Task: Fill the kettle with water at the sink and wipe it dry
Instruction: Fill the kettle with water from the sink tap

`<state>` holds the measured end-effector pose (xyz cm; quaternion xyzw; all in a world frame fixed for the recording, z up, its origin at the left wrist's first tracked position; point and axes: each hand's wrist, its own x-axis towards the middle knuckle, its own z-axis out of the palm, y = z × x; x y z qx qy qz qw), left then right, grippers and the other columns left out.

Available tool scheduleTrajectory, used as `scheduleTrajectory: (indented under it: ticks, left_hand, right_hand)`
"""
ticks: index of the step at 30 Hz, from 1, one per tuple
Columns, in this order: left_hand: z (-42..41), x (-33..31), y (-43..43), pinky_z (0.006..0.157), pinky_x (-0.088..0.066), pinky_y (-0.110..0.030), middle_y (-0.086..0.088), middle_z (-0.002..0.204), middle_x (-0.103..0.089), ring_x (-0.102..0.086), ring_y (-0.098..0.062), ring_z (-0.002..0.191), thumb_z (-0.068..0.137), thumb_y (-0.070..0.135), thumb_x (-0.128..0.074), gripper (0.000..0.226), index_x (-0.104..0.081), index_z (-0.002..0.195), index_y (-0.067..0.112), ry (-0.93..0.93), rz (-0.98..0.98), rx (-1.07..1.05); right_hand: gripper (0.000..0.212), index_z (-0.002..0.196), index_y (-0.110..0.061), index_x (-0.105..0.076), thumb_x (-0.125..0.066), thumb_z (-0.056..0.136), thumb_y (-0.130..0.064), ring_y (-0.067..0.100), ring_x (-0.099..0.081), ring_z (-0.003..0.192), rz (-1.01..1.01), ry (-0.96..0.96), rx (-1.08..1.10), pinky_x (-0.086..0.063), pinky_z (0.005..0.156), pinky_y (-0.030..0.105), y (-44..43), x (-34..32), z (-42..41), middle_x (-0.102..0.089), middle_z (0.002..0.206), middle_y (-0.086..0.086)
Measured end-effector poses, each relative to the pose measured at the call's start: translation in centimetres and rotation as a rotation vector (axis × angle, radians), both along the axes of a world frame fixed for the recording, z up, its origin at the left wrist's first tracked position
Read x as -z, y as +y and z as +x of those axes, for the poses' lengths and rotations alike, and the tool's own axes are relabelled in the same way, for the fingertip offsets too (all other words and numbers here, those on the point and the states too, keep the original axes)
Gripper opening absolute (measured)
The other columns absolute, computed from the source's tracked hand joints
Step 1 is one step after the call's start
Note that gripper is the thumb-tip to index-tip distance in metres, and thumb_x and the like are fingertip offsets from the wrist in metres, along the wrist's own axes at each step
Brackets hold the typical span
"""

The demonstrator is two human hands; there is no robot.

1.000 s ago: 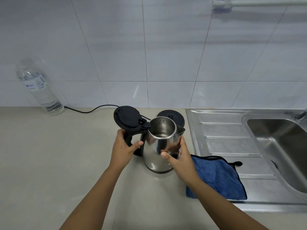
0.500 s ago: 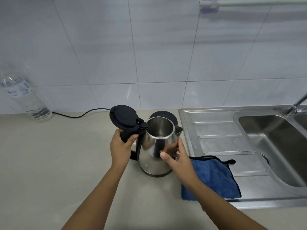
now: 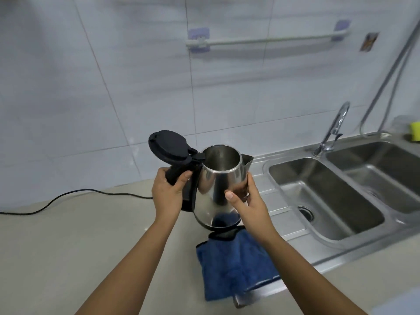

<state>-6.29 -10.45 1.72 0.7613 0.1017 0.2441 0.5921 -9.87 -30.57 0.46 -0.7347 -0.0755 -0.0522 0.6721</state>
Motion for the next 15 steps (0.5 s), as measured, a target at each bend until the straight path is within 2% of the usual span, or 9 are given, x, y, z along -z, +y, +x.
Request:
scheduleTrajectory:
  ticks: [2, 4, 6, 8, 11, 13, 15]
  left_hand:
    - [1.0, -0.2, -2.6, 0.069, -0.046, -0.029, 0.001, 0.084, -0.064, -0.060, -0.015, 0.081, 0.082, 0.043, -0.070, 0.031, -0.054, 0.092, 0.019, -0.005, -0.005, 0.032]
    - [2.0, -0.5, -5.4, 0.066, -0.042, -0.024, 0.002, 0.083, -0.063, -0.058, -0.011, 0.079, 0.082, 0.045, -0.069, 0.031, -0.054, 0.090, 0.020, -0.002, -0.004, 0.062]
    - [2.8, -0.6, -8.4, 0.066, -0.041, -0.023, 0.002, 0.084, -0.063, -0.057, -0.008, 0.079, 0.082, 0.045, -0.068, 0.032, -0.054, 0.091, 0.019, -0.004, -0.011, 0.106]
    - [3.6, -0.4, -10.8, 0.066, -0.041, -0.025, 0.002, 0.085, -0.063, -0.058, -0.009, 0.080, 0.082, 0.047, -0.068, 0.033, -0.054, 0.093, 0.019, -0.003, -0.019, 0.127]
    - [4.9, -0.3, -15.3, 0.064, -0.040, -0.021, 0.005, 0.084, -0.062, -0.057, -0.008, 0.079, 0.082, 0.046, -0.068, 0.035, -0.055, 0.095, 0.017, 0.015, -0.007, 0.141]
    - [6.1, -0.1, -18.9, 0.063, -0.039, -0.020, 0.006, 0.084, -0.061, -0.057, -0.006, 0.080, 0.082, 0.045, -0.069, 0.035, -0.055, 0.095, 0.015, 0.022, -0.011, 0.140]
    - [7.0, 0.1, -22.6, 0.062, -0.038, -0.019, 0.006, 0.083, -0.061, -0.056, -0.005, 0.079, 0.082, 0.043, -0.069, 0.033, -0.055, 0.094, 0.016, 0.042, -0.021, 0.132]
  right_hand:
    - [0.029, 0.118, -0.030, -0.056, -0.071, 0.096, -0.018, 0.002, -0.066, 0.090, -0.006, -0.005, 0.044, -0.050, 0.084, 0.015, -2.4, -0.3, 0.4, -0.069, 0.091, -0.013]
    - [0.029, 0.121, -0.019, -0.057, -0.070, 0.096, -0.016, 0.000, -0.063, 0.085, -0.009, -0.011, 0.074, -0.049, 0.084, 0.015, -5.2, -0.7, 0.9, -0.065, 0.085, -0.014]
    - [0.030, 0.123, -0.021, -0.056, -0.070, 0.096, -0.015, 0.001, -0.062, 0.085, 0.006, -0.009, 0.095, -0.049, 0.084, 0.014, -8.0, -0.7, 1.5, -0.064, 0.087, -0.011]
    - [0.028, 0.114, -0.030, -0.056, -0.069, 0.097, -0.012, 0.000, -0.062, 0.084, 0.012, -0.002, 0.100, -0.049, 0.083, 0.013, -10.2, -0.6, 1.9, -0.064, 0.089, -0.007]
    - [0.019, 0.104, -0.024, -0.058, -0.068, 0.096, -0.009, -0.005, -0.062, 0.080, 0.026, 0.019, 0.125, -0.049, 0.081, 0.012, -14.6, 0.0, 3.0, -0.067, 0.084, -0.017]
    - [0.018, 0.109, -0.021, -0.059, -0.068, 0.097, -0.011, -0.006, -0.062, 0.081, 0.040, 0.037, 0.115, -0.050, 0.079, 0.012, -18.3, 0.4, 4.2, -0.067, 0.082, -0.023]
    - [0.039, 0.129, -0.033, -0.054, -0.068, 0.097, -0.014, -0.008, -0.063, 0.084, 0.020, 0.043, 0.109, -0.049, 0.082, 0.011, -21.9, 0.9, 5.5, -0.067, 0.084, -0.024]
